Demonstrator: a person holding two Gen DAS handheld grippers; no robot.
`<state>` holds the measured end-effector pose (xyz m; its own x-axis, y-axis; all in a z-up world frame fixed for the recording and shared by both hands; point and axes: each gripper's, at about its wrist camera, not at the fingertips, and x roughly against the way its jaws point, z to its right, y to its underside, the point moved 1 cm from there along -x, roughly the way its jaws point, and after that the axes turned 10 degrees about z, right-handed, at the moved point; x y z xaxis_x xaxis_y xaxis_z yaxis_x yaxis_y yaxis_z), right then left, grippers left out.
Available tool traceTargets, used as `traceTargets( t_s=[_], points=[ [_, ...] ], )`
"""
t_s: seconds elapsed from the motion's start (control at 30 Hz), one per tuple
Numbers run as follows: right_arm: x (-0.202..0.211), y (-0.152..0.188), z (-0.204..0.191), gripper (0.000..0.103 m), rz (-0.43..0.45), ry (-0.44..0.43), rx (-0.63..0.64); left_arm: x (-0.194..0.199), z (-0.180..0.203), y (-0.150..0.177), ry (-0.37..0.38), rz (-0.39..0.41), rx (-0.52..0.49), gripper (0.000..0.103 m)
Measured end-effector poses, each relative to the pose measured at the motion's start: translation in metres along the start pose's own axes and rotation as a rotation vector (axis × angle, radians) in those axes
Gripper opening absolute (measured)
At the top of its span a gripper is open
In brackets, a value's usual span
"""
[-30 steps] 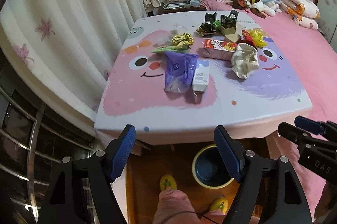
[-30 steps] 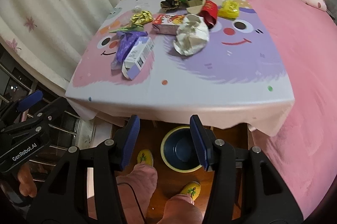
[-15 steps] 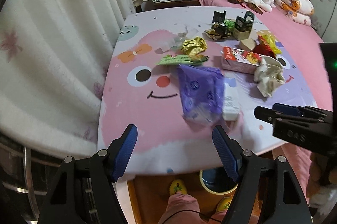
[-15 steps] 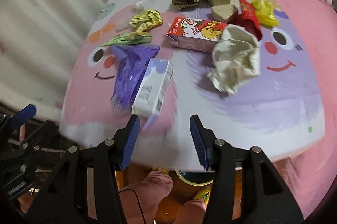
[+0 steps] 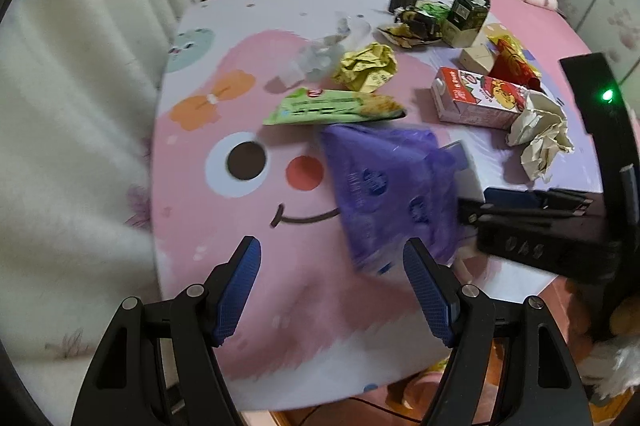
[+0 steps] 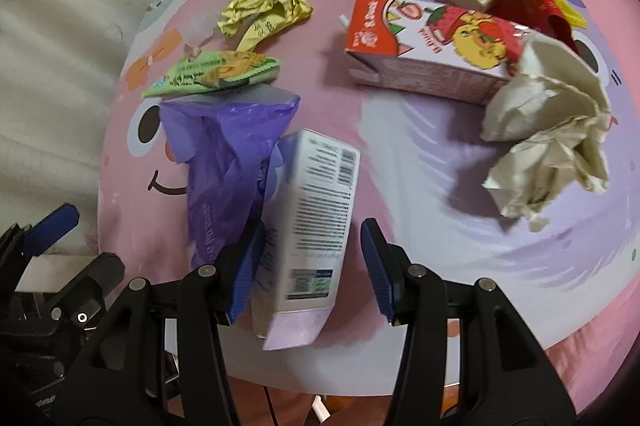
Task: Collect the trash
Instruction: 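Grasp the white-and-purple box with the right tool while the left tool grasps the purple bag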
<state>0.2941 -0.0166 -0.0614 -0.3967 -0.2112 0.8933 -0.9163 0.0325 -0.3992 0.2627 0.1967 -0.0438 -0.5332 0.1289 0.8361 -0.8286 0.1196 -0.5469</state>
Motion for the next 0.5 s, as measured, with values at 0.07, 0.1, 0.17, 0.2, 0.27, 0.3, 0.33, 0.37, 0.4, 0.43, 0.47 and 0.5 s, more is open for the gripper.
traceTargets(
  t_s=[0.07, 0.1, 0.17, 0.2, 0.27, 0.3, 0.33, 0.37, 0.4, 0.43, 0.47, 0.5],
  points=[
    [-0.008, 0.001, -0.003, 0.047, -0.016, 0.014, -0.004, -0.006, 0.001, -0.006, 0.020, 0.000, -0.010, 0.076],
    [-0.011, 0.001, -0.003, 0.047, -0.022, 0.023, -0.007, -0.009, 0.001, -0.009, 0.030, -0.004, -0.013, 0.076],
    [-0.013, 0.002, -0.004, 0.047, -0.008, 0.033, -0.005, -0.015, -0.002, -0.013, 0.053, -0.020, -0.006, 0.076],
    [-0.015, 0.002, -0.004, 0.046, -0.014, 0.037, -0.001, -0.017, -0.003, -0.015, 0.067, -0.029, 0.003, 0.076],
    [-0.014, 0.003, -0.005, 0.032, -0.005, 0.045, 0.009, -0.023, -0.006, -0.017, 0.102, -0.052, 0.028, 0.076],
    [-0.013, 0.003, -0.005, 0.032, -0.002, 0.051, 0.012, -0.025, -0.007, -0.018, 0.119, -0.064, 0.040, 0.076],
    [-0.012, 0.003, -0.003, 0.032, 0.000, 0.057, 0.010, -0.028, -0.008, -0.019, 0.143, -0.081, 0.054, 0.076],
    [-0.011, 0.004, -0.001, 0.032, 0.001, 0.061, 0.004, -0.030, -0.009, -0.020, 0.173, -0.100, 0.072, 0.076],
    [-0.009, 0.004, 0.002, 0.032, 0.002, 0.067, -0.004, -0.033, -0.009, -0.020, 0.208, -0.122, 0.092, 0.076],
    [-0.008, 0.004, 0.003, 0.032, 0.002, 0.072, -0.012, -0.036, -0.008, -0.021, 0.230, -0.136, 0.105, 0.076],
    [-0.005, 0.004, 0.007, 0.032, 0.002, 0.073, -0.023, -0.038, -0.007, -0.022, 0.247, -0.148, 0.115, 0.076],
    [-0.001, 0.005, 0.010, 0.032, 0.003, 0.072, -0.033, -0.040, -0.004, -0.023, 0.261, -0.158, 0.117, 0.076]
  ],
)
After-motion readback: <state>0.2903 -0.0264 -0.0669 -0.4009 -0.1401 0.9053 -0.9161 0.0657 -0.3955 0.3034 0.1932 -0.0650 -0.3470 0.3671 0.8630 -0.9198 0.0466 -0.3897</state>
